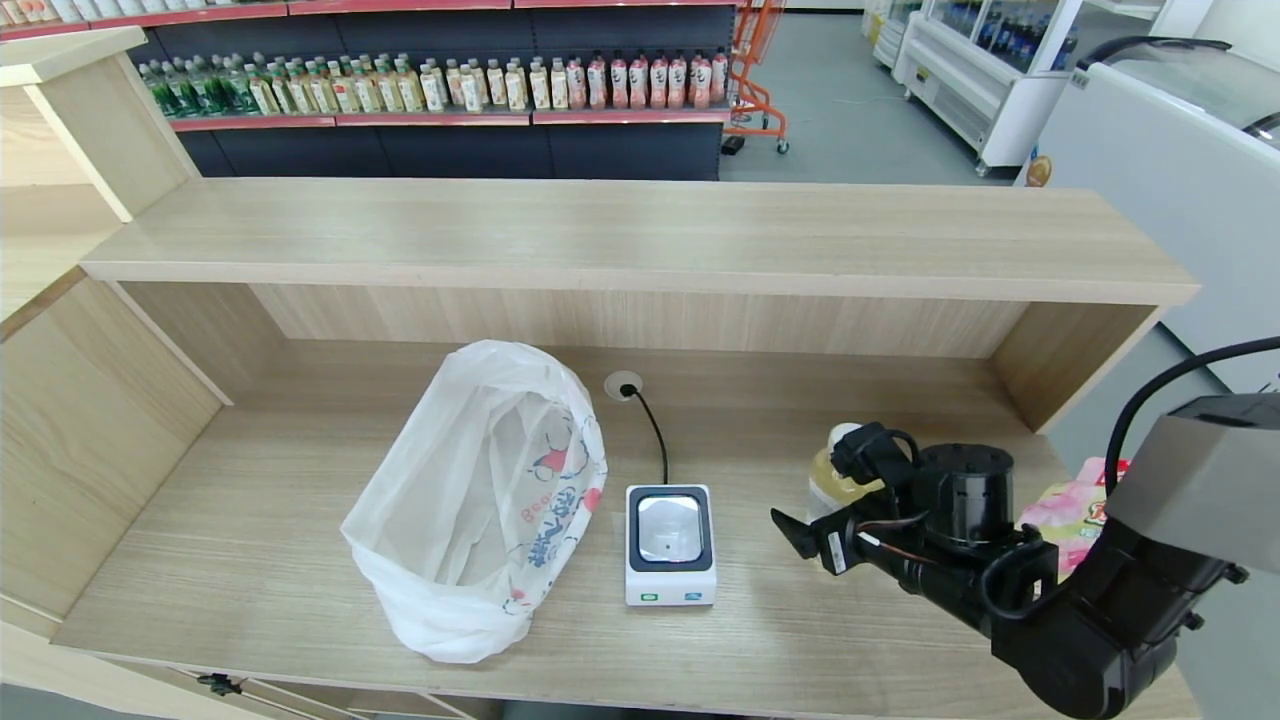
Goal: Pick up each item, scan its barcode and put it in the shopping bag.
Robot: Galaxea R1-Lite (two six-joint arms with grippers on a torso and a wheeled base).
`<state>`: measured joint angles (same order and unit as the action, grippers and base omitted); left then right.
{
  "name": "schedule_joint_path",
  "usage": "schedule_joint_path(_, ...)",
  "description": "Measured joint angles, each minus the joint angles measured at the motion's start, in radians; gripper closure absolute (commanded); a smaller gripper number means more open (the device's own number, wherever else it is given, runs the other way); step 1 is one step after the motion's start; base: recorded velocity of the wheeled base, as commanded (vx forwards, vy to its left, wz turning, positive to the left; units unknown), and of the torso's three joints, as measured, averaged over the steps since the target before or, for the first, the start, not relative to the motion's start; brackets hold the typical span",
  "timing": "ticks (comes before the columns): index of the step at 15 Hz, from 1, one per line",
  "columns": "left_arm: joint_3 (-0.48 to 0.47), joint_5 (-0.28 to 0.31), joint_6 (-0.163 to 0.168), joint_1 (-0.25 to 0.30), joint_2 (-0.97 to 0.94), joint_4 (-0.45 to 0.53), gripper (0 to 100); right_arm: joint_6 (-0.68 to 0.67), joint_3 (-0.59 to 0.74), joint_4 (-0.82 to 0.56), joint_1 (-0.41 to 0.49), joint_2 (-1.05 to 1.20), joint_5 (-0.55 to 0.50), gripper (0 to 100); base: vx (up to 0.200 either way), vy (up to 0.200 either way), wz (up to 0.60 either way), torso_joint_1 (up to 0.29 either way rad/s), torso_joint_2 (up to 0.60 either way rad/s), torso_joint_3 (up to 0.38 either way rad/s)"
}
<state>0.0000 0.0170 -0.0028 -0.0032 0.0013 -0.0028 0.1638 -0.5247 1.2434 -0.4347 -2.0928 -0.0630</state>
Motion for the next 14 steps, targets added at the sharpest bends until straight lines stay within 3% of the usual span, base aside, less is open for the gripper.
schedule_joint_path(11,0.000,0.000,0.000,0.000,0.000,0.000,0,-0.021,-0.007,0.036,0.009,-0.023,0.038,100,0.000,0.000,0.00,0.000,0.00,0.000)
schedule_joint_path(14,0.000,0.000,0.000,0.000,0.000,0.000,0,-0.079,-0.003,0.024,0.011,0.022,0.099,100,0.000,0.000,0.00,0.000,0.00,0.000)
